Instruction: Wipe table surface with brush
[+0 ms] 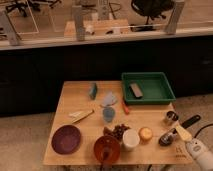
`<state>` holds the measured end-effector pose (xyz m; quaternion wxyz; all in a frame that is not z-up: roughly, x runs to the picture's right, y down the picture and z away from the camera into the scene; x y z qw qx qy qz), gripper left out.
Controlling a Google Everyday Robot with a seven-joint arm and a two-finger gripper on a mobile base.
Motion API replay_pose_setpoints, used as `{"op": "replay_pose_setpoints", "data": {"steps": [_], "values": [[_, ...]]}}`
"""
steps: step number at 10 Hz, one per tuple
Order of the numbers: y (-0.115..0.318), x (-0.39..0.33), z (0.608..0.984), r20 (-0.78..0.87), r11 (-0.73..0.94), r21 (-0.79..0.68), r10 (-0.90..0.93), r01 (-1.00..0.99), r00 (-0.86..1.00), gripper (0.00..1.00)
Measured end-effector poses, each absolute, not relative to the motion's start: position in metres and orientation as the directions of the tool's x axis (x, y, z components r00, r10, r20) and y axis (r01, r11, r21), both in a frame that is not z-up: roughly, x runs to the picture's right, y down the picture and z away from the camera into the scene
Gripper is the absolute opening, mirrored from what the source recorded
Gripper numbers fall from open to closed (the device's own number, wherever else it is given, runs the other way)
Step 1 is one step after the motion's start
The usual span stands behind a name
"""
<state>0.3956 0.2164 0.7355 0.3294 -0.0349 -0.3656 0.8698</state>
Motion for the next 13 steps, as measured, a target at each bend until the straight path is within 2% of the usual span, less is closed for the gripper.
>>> {"op": "replay_pose_setpoints", "data": {"steps": [8, 13], "values": [[0.233, 0.422, 0.695, 0.224, -0.485, -0.64, 0.623, -0.596, -0.749, 0.0], [0.216, 0.439, 0.713, 0.248, -0.499, -0.637, 0.588, -0.587, -0.77, 0.0]]}}
